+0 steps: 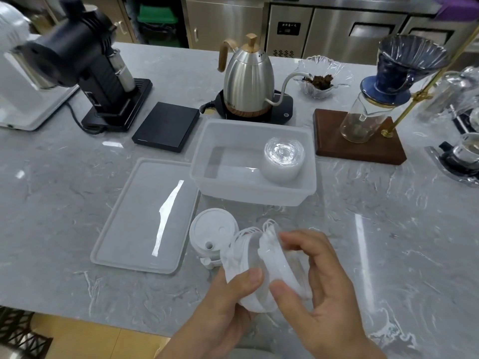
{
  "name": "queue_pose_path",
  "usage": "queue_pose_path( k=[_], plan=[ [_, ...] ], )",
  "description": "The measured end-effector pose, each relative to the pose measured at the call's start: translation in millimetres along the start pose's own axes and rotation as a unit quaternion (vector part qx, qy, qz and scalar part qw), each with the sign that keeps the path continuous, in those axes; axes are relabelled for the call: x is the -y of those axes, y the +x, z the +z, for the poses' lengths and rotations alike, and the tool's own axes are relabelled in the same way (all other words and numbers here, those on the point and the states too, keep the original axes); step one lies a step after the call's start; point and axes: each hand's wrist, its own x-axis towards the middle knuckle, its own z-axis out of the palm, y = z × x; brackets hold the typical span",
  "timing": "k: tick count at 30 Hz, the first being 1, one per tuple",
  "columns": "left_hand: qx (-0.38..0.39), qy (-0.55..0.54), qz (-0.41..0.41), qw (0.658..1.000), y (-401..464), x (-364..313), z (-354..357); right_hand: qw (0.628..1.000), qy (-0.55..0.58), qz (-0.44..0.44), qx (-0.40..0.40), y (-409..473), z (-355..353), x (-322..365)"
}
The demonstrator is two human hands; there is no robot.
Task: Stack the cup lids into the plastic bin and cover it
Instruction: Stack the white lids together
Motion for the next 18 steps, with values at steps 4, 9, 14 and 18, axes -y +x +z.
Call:
queue_pose_path(
  k=[4,9,14,18],
  plan=[
    [0.011,0.016,0.004,1.0,-0.4,0.7,1.4,0.993,-0.057,0.062,0.08,0.0,-0.5,2.7],
    [0.024,0.009,-0.012,1.0,-1.4,1.0,-3.8,0.981,-0.01,0.139,0.136,5.5,-11.9,13.0],
    [0.102,-0.08,-0.026,0.991,-0.2,1.6,-4.4,0.973,-0.066,0.127,0.181,11.4,-14.7,20.4],
    [0.07,-0.071,-0.055,0.993,-2.0,2.8,-8.2,0.962,-0.114,0.131,0.213,13.5,-14.2,20.6]
  ],
)
